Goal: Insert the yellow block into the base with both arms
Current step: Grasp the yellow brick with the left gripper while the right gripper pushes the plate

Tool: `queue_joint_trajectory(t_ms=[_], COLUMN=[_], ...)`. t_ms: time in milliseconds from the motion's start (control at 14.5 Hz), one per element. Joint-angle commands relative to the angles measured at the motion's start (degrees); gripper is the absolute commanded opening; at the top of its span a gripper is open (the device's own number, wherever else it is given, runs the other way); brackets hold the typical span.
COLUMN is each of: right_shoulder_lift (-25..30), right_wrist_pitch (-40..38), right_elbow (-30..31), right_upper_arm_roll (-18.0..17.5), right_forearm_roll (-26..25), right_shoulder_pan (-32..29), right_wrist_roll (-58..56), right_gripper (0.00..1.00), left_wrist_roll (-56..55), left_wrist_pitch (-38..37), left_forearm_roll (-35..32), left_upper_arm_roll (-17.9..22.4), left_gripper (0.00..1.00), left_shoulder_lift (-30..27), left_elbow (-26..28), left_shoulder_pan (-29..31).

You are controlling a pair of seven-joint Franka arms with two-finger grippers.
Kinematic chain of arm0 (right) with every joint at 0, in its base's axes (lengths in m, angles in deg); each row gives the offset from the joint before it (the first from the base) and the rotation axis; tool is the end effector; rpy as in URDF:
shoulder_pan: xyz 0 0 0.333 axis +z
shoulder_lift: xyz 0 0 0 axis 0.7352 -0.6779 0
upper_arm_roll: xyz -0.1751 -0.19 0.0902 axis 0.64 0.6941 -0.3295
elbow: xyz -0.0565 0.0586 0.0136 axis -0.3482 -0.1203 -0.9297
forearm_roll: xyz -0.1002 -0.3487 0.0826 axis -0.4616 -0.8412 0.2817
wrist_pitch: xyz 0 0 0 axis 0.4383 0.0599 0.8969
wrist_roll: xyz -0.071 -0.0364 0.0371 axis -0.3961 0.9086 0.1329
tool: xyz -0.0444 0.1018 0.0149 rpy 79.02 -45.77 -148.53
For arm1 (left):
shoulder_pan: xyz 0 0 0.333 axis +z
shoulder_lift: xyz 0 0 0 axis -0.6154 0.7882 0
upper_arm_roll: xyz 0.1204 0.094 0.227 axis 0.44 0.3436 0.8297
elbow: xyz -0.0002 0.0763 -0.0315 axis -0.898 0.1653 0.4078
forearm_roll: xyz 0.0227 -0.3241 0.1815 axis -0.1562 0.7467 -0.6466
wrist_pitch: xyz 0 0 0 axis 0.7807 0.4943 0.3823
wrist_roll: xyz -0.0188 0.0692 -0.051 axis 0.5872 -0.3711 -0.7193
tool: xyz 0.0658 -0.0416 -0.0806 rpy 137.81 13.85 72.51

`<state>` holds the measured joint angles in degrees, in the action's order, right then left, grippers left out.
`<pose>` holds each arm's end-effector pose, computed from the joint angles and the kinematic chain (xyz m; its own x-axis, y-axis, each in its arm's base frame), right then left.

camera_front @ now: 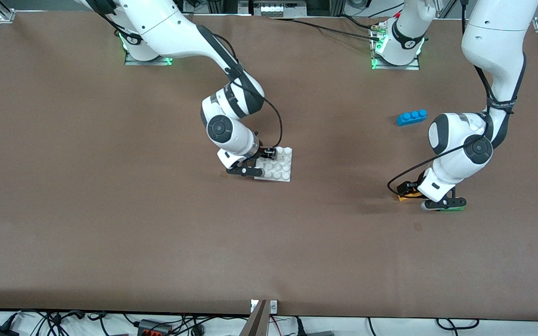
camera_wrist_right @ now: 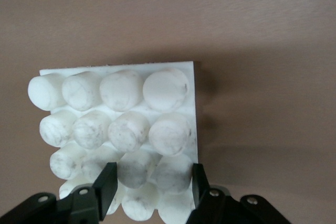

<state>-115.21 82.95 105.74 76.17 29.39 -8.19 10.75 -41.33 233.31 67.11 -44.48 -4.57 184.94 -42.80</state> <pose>0.4811 0.4439 0.1580 0.9816 -0.1047 -0.1597 -0.1448 -0.9532 -0.2655 0.5785 -0.0225 0.1773 0.9918 0.1073 0.0697 0.1052 -0.9939 0.0327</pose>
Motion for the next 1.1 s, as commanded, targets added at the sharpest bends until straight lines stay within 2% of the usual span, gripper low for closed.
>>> queue_joint_trajectory(t_ms=[0,138,345,621,759,1034], right_shoulder_lift=[-4.7,-4.5,-4.4,-2.2,0.8,6.9], right_wrist_pitch=[1.6,1.5,1.5,1.0,-1.5,-13.1], right_elbow=[-4.1,-4.5,-4.5,-4.5,-4.3,-3.9], right_upper_arm_roll=[0.3,0.3,0.3,0.9,1.0,4.6], right_forearm_roll=[1.1,0.7,0.1,-0.9,-1.5,-5.3], right_shoulder_pan=[2.6,3.4,3.5,3.3,2.9,2.5], right_wrist_roll=[0.2,-0.1,-0.3,-0.8,-0.7,-4.3], right_gripper=[0.50,0.50,0.50,0.52,0.57,0.58], left_wrist_roll=[-0.9,-1.0,-1.0,-0.9,-0.9,-0.8], left_wrist_pitch=[1.1,1.3,1.3,1.0,0.9,0.9], left_forearm_roll=[-0.6,-0.6,-0.6,-0.6,-0.6,-0.6], left_upper_arm_roll=[-0.2,-0.2,-0.3,-0.3,-0.3,-0.3], left_gripper=[1.00,1.00,0.83,0.65,0.64,0.60], left_shoulder_lift=[0.6,0.6,0.4,0.2,0.1,0.0], left_elbow=[0.0,-0.1,0.0,0.0,0.0,0.0], left_shoulder_pan=[-0.1,-0.1,-0.2,-0.2,-0.2,-0.2])
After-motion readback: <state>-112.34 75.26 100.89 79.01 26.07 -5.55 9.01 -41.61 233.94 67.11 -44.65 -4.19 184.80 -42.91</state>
